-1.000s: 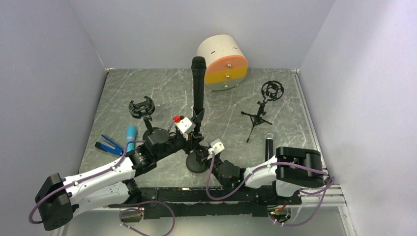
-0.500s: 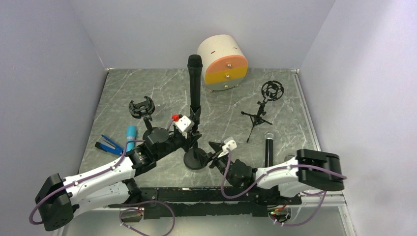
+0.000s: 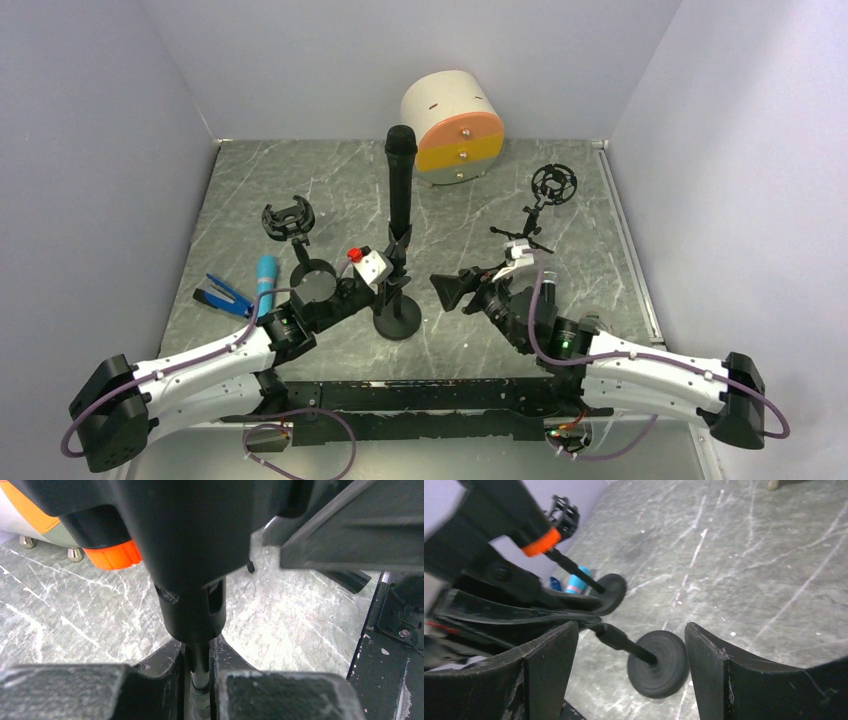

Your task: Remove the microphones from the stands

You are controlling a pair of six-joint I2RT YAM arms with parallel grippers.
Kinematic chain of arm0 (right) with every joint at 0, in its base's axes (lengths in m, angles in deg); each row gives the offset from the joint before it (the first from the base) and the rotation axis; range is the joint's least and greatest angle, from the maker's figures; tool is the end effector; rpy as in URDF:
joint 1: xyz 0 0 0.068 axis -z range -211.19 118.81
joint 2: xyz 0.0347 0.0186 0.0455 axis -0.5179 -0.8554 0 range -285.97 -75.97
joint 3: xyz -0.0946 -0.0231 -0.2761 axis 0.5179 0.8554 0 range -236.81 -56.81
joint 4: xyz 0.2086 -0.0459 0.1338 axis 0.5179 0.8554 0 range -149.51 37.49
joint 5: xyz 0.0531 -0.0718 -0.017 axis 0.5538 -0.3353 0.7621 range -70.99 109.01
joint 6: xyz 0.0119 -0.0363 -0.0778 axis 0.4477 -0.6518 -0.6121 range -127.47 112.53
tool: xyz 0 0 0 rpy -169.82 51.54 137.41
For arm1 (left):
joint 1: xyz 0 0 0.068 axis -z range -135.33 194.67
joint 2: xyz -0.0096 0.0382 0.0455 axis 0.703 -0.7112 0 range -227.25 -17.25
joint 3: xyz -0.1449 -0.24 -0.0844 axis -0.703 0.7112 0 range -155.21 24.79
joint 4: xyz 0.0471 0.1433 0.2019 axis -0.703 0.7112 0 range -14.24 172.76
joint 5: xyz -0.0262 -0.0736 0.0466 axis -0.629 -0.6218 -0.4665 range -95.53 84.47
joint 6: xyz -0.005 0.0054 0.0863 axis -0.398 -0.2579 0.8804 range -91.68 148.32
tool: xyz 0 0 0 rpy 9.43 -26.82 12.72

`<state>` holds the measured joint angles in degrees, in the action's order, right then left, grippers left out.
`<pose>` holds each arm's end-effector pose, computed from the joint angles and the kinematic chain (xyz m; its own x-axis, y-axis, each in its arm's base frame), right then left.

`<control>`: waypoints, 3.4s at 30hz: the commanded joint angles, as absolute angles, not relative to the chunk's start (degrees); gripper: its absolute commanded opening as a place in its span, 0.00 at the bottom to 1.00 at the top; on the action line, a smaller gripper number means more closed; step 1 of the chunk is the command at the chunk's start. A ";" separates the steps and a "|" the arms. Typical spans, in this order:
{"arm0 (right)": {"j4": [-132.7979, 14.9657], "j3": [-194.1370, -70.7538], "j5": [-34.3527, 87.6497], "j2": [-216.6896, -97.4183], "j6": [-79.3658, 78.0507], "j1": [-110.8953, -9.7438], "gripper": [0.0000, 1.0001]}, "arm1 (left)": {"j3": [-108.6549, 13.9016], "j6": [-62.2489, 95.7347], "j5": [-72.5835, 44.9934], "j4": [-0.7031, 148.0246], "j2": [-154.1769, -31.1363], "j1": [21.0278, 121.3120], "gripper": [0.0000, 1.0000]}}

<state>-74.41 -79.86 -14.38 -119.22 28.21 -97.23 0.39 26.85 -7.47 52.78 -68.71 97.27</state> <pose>0.1162 0.1577 0.2709 -0.3457 0.4213 -0.8385 -0.4173 0.7313 0.5395 0.1372 -0.1839 0.2720 -0.0640 0.0414 -0.9971 0.8131 0.5815 -0.0280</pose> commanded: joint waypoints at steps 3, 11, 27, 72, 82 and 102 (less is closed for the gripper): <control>-63.61 -89.48 -7.17 -116.76 26.43 -97.00 0.82 | 1.10 29.64 -7.42 43.85 -67.96 97.24 0.03; -72.51 -88.86 4.74 -121.30 15.46 -97.00 0.84 | 0.79 29.81 -9.04 43.76 -68.44 97.24 0.03; -113.71 -75.05 38.57 -143.95 -13.94 -87.11 0.84 | 0.73 24.02 -14.73 39.50 -69.43 97.14 0.03; -157.77 -90.74 -47.12 -182.76 -30.06 -117.36 0.03 | -1.63 26.84 -12.65 36.00 -73.90 94.69 0.03; -156.39 -73.79 -18.15 -170.24 -15.60 -112.43 0.74 | -1.48 26.76 -16.91 37.70 -73.97 94.68 0.03; -98.77 -69.82 7.44 -127.32 9.72 -91.57 0.79 | -1.52 25.94 -21.74 36.90 -76.32 94.68 0.02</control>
<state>-119.48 -64.63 9.71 -133.97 4.82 -93.10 0.50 25.82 -19.64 42.44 -76.23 94.71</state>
